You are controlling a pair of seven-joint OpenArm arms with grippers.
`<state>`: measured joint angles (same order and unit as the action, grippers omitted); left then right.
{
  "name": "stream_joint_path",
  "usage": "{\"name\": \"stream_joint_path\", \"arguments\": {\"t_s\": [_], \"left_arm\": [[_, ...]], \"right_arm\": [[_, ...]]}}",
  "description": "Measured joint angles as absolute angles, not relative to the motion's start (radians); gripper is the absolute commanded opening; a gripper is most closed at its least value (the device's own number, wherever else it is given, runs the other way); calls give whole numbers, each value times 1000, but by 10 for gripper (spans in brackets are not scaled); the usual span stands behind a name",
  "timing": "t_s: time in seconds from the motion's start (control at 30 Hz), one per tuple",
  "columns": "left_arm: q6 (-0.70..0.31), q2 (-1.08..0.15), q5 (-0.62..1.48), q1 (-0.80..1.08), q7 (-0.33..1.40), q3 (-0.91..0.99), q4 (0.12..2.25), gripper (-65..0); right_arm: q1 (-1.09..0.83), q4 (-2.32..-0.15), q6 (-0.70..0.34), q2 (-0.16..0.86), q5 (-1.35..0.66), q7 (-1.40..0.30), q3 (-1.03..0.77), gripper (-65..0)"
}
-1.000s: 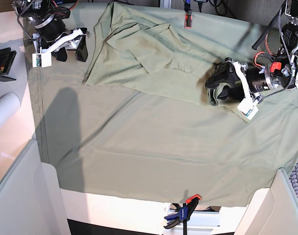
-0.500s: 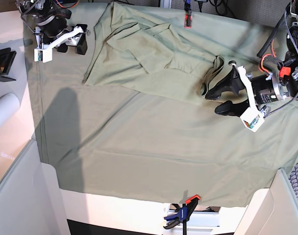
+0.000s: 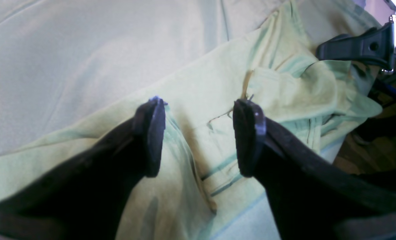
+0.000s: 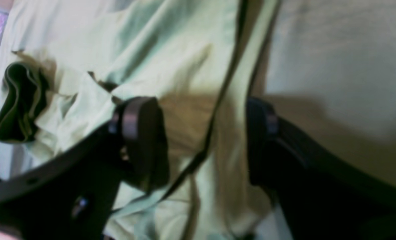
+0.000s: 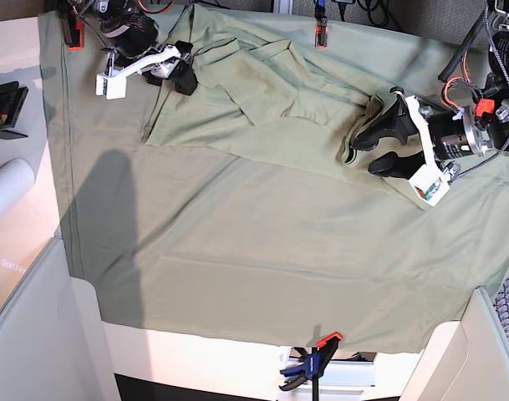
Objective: Fold the T-shirt properly
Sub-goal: 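Grasp the folded shirt with the left gripper and fold it toward the right gripper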
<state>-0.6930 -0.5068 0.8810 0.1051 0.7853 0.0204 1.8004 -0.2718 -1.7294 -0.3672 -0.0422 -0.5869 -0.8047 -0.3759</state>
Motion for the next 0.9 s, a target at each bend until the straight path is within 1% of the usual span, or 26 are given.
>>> {"name": "stream_joint_path", "arguments": {"t_s": [0.33,0.53,0.57,0.6,0.63,0.7,0.73,0.8,0.9], "left_arm": [[-693,-506,881,105,785,20,1800,-295],[-693,-506,881,105,785,20,1800,-295],[-693,-506,881,105,785,20,1800,-295],[-693,-506,881,105,785,20,1800,-295],[-693,-506,881,105,785,20,1800,-295],[-693,-506,880,105,785,20,1800,-295],[-693,-506,881,105,785,20,1800,-296],[-693,-506,889,105,785,20,1800,-296],[-694,-501,958,107,785,62,1800,-308]], "right_arm": [[-272,-1728,-367,-113,-574,-805,-274,-258],[-272,-1728,-367,-113,-559,-803,-274,-265],[-272,-1728,-367,-113,-559,-797,-274,-296],[-272,-1727,-367,-113,-553,-790,-274,-358],[-272,-1723,-367,-113,-549,-782,-274,-443],[-274,-1713,-364,-113,-539,-765,-274,-635],[-278,-1713,-362,-113,-538,-757,-274,-650],[-277,-1713,-362,-113,-517,-744,-274,-650],[-268,-1713,-363,-111,-455,-732,-273,-650]]}}
